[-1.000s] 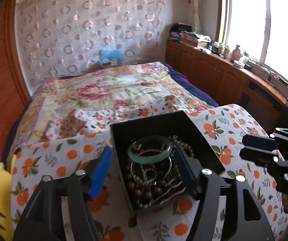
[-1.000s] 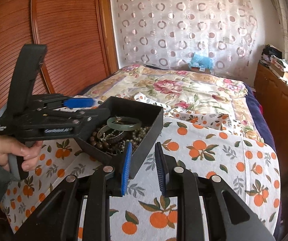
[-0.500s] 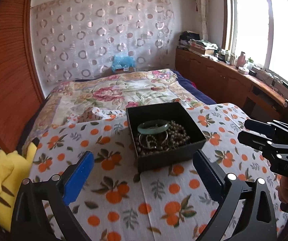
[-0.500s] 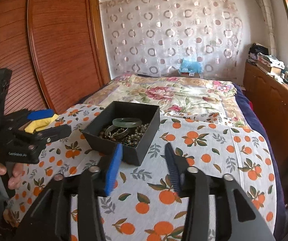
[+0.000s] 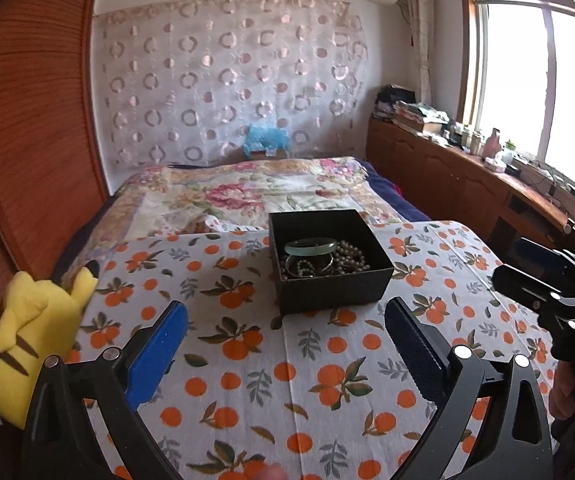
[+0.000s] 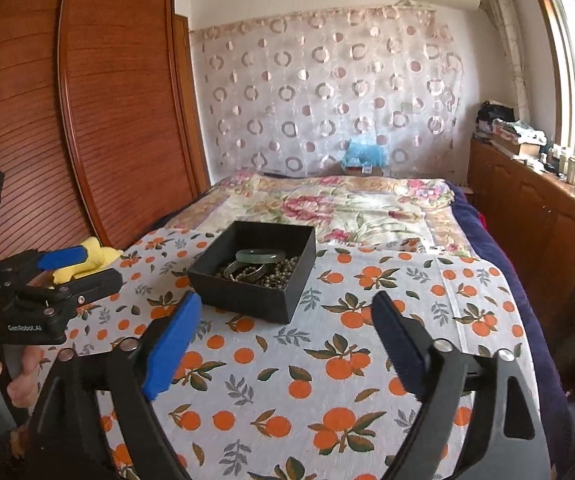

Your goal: Organize jewelry

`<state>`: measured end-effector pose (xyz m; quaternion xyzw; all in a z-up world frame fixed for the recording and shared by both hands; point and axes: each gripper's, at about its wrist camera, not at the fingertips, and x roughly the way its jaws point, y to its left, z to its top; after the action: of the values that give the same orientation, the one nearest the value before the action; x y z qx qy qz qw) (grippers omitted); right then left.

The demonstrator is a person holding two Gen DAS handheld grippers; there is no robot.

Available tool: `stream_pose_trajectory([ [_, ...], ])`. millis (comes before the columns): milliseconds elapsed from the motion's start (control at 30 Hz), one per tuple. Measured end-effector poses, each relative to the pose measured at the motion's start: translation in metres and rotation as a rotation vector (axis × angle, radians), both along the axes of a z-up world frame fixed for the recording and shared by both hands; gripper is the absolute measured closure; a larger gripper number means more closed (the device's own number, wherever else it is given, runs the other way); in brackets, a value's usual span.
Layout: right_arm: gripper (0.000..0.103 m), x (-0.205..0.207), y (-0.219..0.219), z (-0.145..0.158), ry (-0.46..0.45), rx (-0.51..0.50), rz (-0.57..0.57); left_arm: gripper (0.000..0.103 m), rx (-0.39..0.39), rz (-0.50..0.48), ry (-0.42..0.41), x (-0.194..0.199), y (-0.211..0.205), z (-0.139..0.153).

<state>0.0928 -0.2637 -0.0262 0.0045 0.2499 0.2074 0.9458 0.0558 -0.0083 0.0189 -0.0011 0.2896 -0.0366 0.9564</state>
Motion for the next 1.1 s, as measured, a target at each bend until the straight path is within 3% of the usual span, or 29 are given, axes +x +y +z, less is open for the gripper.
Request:
stream_pose_trajectory([
  [133,0.003,-0.011,-0.002,0.003,-0.029,0.002,-0.036,0.008,-0.003,0.017,-0.009,-0.01,0.001,0.002],
  [533,0.003,-0.024,-0.003,0.006,-0.063,0.01,-0.072,0.008,0.027,0.036,-0.058,-0.027,-0.002,0.011],
  [1100,0.003,-0.024,-0.004,0.006,-0.062,0.011,-0.071,0.008,0.029,0.037,-0.062,-0.03,-0.003,0.012],
])
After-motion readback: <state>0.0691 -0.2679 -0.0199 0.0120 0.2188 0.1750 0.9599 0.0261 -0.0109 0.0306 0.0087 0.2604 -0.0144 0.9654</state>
